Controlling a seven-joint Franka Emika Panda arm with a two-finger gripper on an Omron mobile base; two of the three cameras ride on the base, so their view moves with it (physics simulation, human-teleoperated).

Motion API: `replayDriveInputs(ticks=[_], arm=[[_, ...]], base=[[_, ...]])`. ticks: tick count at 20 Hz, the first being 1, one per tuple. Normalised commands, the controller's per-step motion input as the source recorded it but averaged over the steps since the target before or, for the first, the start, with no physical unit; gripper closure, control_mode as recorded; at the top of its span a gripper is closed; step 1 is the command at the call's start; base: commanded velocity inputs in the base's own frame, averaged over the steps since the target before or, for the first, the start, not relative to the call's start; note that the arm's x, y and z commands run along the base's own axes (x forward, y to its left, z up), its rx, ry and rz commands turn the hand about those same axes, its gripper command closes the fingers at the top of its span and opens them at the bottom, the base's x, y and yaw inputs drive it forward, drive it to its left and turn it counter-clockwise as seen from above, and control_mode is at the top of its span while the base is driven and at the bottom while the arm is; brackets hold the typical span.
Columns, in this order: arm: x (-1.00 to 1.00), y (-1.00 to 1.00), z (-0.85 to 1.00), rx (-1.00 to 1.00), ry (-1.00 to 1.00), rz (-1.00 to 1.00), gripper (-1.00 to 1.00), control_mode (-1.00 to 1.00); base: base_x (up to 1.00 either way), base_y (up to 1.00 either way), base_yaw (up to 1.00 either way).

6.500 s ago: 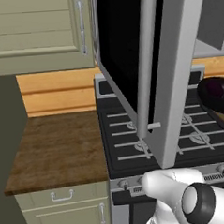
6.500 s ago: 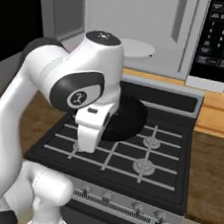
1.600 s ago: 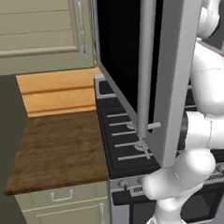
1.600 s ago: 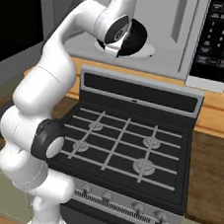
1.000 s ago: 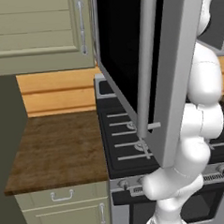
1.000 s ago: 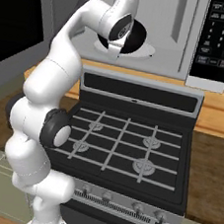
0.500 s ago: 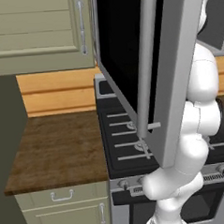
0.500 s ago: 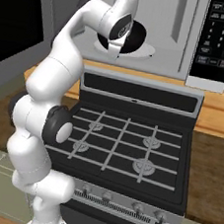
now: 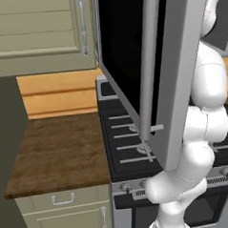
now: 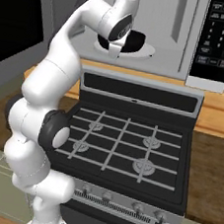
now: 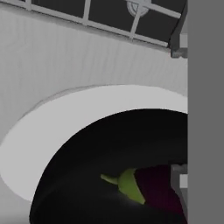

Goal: Pick the eggplant from the sink and place it in the bowl. Then pick the bowl and place it in the microwave. Then close the microwave door and press the start button.

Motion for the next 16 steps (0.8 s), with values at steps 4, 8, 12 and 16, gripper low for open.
replayDriveInputs(ticks=[4, 8, 12, 16], arm=[[-0.56, 0.00, -0.01, 0.00, -0.26, 0.03, -1.00, -1.00], [-0.78, 0.00, -0.11, 0.00, -0.25, 0.02, -1.00, -1.00], [-0.87, 0.00, -0.25, -0.01, -0.19, 0.00, -1.00, -1.00], [-0.59, -0.01, -0.48, -0.08, -0.01, 0.00, -1.00, -1.00]], base=[[0.00, 0.00, 0.00], [0.00, 0.00, 0.00], [0.00, 0.00, 0.00], [0.00, 0.00, 0.00]])
